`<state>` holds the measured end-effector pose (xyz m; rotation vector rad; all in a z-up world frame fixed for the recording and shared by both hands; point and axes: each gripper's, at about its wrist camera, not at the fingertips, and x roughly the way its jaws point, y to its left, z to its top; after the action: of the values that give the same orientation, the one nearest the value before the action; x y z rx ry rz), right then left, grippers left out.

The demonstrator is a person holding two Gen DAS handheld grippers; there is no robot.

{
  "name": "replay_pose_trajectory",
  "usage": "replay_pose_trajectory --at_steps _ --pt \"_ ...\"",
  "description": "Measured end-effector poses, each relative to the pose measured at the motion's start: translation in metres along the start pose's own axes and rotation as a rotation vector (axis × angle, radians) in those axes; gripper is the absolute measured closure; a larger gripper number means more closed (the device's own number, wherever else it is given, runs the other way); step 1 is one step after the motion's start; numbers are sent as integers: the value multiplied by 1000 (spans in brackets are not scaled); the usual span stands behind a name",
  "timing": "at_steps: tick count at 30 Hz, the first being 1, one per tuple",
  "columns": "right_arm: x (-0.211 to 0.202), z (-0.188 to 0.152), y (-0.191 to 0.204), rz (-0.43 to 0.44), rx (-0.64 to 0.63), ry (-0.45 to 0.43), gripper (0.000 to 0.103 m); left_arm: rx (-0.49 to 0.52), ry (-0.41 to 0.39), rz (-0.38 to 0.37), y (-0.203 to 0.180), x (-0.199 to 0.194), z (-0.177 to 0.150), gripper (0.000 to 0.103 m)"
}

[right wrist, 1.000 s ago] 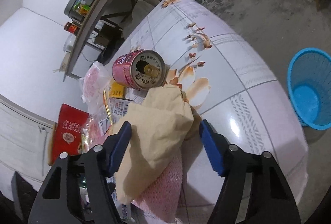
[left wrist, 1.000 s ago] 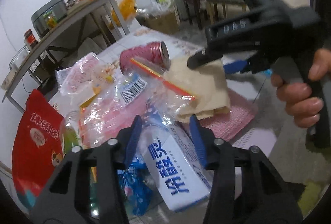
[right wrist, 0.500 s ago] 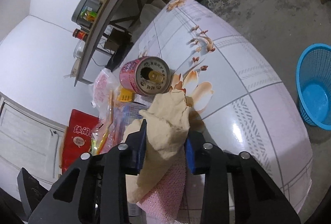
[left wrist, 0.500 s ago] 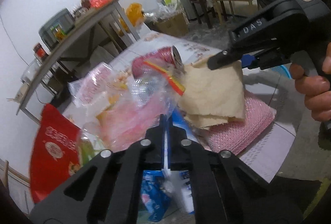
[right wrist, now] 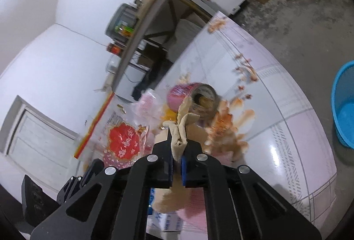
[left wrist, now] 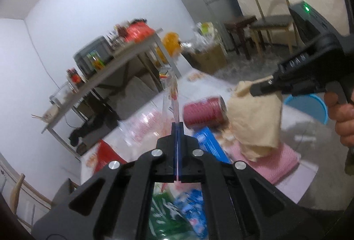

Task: Collect trash
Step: 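Carry the bag and cloth to the blue wastebasket and open both tools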

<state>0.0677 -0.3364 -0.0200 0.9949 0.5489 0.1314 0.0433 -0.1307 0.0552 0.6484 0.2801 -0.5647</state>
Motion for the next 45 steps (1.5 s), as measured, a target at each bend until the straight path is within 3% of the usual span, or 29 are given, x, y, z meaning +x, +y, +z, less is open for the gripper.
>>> replay_pose_trajectory --at_steps 3,6,10,13,14,16,19,21,23,29,35,36,37,38,39,45 --pt "-23 6 8 27 -18 -47 98 -23 -53 12 8 -12 18 103" --pt "-49 8 12 32 -27 -104 98 -95 -91 -69 16 -22 39 103" --pt "-102 13 2 -12 -23 -223 98 -201 -120 -263 18 -19 75 103" --pt "-141 17 -21 -95 15 -308 98 -250 -110 -452 3 -1 105 103" --pt "-149 18 -28 -118 30 -325 98 -261 -89 -535 -10 12 119 103" --pt "-170 19 -51 -190 79 -363 98 -270 -40 -630 -31 34 134 103" --pt "-192 20 -97 -297 175 -402 98 -231 86 -739 -89 80 160 103" --pt "-197 18 -133 -342 254 -400 98 -233 195 -837 -127 113 166 103" --pt "-197 16 -162 -387 322 -394 98 -222 300 -887 -166 146 166 103" --pt "-187 14 -245 -465 468 -349 97 -109 468 -887 -271 211 157 103" --pt "-158 25 -305 -480 549 -307 91 -96 545 -898 -322 241 144 102" --pt "-151 27 -319 -482 574 -293 73 -88 564 -890 -329 247 141 92" --pt "-147 26 -329 -495 595 -282 49 -84 580 -882 -334 250 139 71" --pt "-144 26 -335 -517 618 -279 44 -83 602 -856 -337 255 135 59" --pt "-141 22 -343 -545 643 -275 43 -89 611 -833 -336 256 131 47" --pt "-146 -5 -356 -548 712 -276 43 -125 597 -832 -305 243 128 43"
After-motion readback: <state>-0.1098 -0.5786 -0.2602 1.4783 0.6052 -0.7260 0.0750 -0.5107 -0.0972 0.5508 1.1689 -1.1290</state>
